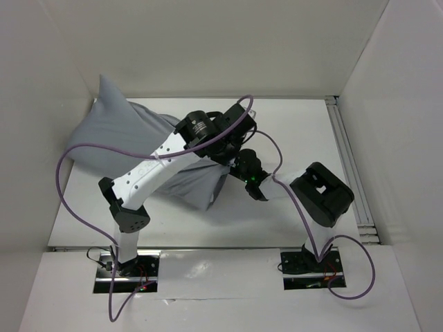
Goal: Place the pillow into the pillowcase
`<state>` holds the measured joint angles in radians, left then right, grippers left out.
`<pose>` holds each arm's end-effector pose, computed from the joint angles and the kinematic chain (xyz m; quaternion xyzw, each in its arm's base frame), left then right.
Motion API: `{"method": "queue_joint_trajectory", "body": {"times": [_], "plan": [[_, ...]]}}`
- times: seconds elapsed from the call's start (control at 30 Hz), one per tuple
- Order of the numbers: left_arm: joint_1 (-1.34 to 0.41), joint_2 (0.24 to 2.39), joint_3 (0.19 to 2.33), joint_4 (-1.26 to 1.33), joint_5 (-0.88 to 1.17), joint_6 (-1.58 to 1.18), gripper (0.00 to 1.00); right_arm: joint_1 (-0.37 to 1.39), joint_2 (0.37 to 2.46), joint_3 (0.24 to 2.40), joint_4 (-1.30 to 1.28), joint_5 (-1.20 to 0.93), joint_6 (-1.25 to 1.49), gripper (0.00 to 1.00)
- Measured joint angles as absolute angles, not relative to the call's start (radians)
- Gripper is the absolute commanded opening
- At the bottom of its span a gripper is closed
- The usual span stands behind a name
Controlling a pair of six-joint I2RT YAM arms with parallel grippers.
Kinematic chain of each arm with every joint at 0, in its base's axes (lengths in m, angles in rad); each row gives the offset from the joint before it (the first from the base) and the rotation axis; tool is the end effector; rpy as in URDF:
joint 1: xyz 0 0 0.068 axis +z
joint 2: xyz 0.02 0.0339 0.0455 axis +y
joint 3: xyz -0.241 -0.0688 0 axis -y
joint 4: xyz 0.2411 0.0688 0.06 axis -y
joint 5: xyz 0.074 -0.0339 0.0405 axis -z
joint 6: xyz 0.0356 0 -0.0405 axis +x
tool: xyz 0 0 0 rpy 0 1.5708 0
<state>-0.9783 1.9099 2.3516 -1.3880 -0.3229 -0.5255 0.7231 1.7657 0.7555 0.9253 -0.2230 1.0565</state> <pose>0.2079 -0.2886 0.4107 0.1627 0.9264 -0.0954 0.3259 0.2602 0.2402 0.1684 0.0472 0.7342 0.5739 0.3596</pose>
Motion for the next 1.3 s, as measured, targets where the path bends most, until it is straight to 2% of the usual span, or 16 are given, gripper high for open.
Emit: {"method": "queue_joint_trajectory", "body": {"times": [0.23, 0.47, 0.5, 0.53, 0.63, 0.67, 0.7, 0.8, 0.83, 0.9, 0.93, 1.07, 1.23, 1.3], "plan": [[-0.953, 1.91, 2.334, -1.342, -0.228, -0.522, 0.0, 0.682, 1.791, 0.759, 0.966, -0.241, 1.09, 0.17], [-0.93, 1.953, 2.352, -1.312, -0.119, -0.521, 0.0, 0.641, 1.934, 0.775, 1.08, -0.339, 1.139, 0.16], [-0.929, 1.964, 2.356, -1.31, -0.108, -0.521, 0.0, 0.641, 1.933, 0.775, 1.081, -0.343, 1.14, 0.18], [-0.925, 1.976, 2.359, -1.306, -0.096, -0.521, 0.0, 0.641, 1.926, 0.775, 1.076, -0.345, 1.135, 0.28], [-0.9, 1.987, 2.359, -1.289, -0.059, -0.522, 0.0, 0.639, 1.876, 0.767, 1.02, -0.336, 1.113, 0.47], [-0.884, 1.987, 2.359, -1.279, -0.044, -0.524, 0.02, 0.635, 1.848, 0.75, 1.006, -0.332, 1.105, 0.57], [-0.867, 1.986, 2.359, -1.268, -0.03, -0.525, 0.28, 0.627, 1.812, 0.725, 0.989, -0.327, 1.103, 0.61], [-0.805, 1.982, 2.359, -1.221, 0.016, -0.523, 0.65, 0.572, 1.678, 0.619, 0.912, -0.324, 1.084, 0.71], [-0.786, 1.979, 2.359, -1.198, 0.026, -0.521, 0.8, 0.548, 1.622, 0.585, 0.854, -0.323, 1.075, 0.78], [-0.748, 1.965, 2.358, -1.164, 0.032, -0.519, 0.89, 0.505, 1.502, 0.548, 0.719, -0.316, 1.039, 0.84], [-0.728, 1.955, 2.358, -1.156, 0.032, -0.518, 0.92, 0.488, 1.441, 0.548, 0.625, -0.306, 1.014, 0.86], [-0.643, 1.882, 2.339, -1.14, 0.03, -0.516, 0.93, 0.422, 1.222, 0.585, 0.299, -0.265, 0.881, 0.9], [-0.528, 1.768, 2.267, -1.142, -0.026, -0.504, 0.84, 0.341, 1.145, 0.675, 0.001, -0.236, 0.745, 0.91], [-0.478, 1.709, 2.199, -1.145, -0.085, -0.509, 0.83, 0.326, 1.145, 0.702, -0.091, -0.227, 0.711, 0.94]]}}
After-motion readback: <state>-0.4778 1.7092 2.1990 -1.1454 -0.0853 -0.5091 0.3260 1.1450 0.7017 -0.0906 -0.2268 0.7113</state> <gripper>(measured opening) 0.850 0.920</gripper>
